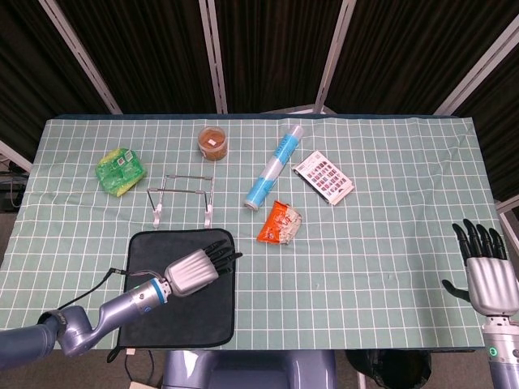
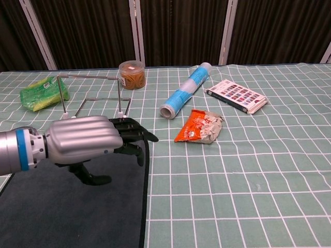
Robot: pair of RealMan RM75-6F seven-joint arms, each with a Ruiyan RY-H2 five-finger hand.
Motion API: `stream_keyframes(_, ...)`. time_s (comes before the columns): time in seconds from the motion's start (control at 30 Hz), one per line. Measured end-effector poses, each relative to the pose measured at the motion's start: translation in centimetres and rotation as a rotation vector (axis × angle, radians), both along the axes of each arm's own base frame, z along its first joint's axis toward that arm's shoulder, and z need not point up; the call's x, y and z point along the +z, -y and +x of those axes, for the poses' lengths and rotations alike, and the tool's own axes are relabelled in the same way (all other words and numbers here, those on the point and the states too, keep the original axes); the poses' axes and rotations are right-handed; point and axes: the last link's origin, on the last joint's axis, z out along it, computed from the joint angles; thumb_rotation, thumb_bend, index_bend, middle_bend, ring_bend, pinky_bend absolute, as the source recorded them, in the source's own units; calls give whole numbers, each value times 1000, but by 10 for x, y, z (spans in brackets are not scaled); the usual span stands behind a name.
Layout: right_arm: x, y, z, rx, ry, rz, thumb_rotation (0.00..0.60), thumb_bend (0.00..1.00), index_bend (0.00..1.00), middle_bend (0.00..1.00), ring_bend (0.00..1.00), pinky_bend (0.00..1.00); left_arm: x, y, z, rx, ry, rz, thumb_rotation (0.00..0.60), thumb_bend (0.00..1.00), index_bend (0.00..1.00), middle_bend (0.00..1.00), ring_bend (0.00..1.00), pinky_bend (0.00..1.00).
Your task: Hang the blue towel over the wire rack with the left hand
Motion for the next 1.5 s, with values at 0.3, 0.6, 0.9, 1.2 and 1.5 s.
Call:
stream_keyframes(0.3,4,0,-5,-13,11,-3,600,0,0,0,0,0,-30,0,18,-38,-21,-28,600,453,304,0,0,0)
stream_keyframes(0.6,4,0,-6,-16,18,0,600,0,0,0,0,0,-37,-3,20,-52,-38,-5,600,458,319,0,0,0)
stream_keyframes(0.9,4,0,-6,-12,19,7,600,0,0,0,0,0,-47,-2,16,-27,-37,-7,600,456,360,0,0,0)
stream_keyframes(1.2,4,0,-5,-11,20,9,600,0,0,0,0,0,-48,-2,14,-13,-11,-4,600,457,418,0,0,0)
stream_keyframes(1.5,3,0,-5,-10,19,14,600,0,0,0,0,0,-47,-1,9,-13,-4,-7,600,458,467,0,0,0)
